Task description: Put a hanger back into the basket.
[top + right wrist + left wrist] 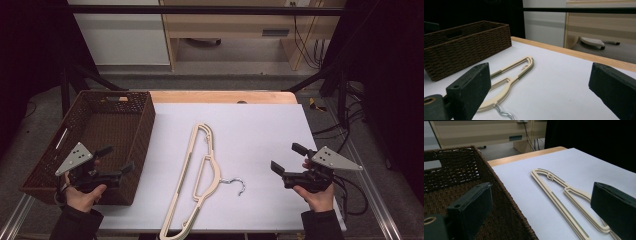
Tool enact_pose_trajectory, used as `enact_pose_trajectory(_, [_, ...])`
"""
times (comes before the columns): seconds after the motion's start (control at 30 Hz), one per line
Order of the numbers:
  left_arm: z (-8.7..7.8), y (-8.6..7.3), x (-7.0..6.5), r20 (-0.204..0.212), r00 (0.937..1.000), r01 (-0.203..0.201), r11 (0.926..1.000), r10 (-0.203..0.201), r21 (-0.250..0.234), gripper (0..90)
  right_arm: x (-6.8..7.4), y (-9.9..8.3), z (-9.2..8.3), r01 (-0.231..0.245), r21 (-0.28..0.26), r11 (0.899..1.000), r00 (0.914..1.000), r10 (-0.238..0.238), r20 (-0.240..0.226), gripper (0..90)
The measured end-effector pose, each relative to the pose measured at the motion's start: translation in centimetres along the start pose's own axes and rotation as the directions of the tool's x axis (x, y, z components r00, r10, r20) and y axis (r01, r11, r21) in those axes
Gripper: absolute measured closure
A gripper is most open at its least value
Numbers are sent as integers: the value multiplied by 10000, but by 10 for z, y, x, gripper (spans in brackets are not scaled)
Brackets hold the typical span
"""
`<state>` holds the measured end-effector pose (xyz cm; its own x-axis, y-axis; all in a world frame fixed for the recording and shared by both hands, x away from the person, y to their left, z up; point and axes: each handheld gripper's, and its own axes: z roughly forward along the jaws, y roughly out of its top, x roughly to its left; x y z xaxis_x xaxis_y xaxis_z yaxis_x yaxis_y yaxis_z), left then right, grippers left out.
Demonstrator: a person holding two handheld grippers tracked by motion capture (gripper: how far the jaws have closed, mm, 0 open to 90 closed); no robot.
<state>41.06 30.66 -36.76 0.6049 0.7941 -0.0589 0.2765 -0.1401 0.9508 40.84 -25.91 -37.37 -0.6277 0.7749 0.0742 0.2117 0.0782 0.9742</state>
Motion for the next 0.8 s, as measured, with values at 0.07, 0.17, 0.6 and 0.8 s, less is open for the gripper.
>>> enact_pose_trajectory(0.07, [0, 0, 0, 11, 10000, -2, 10000, 2, -3, 35, 1, 0, 2, 66, 126, 9999, 9999, -65, -91, 48])
enact_pose_trajectory(0.17, [0, 0, 0, 8, 10000, -28, 10000, 28, -6, 35, 3, 0, 6, 141, 292, 9995, 9996, -134, -260, 51])
enact_pose_trajectory(0.6, [2, 4, -7, 70, 9995, -315, 9994, 314, 141, 35, 24, -1, 41, 896, 1388, 9863, 9903, -733, -1178, 119])
enact_pose_trajectory(0.8, [3, 5, -10, 163, 9991, -390, 9991, 387, 145, 36, 32, -3, 61, 1307, 1819, 9746, 9811, -1007, -1654, 185])
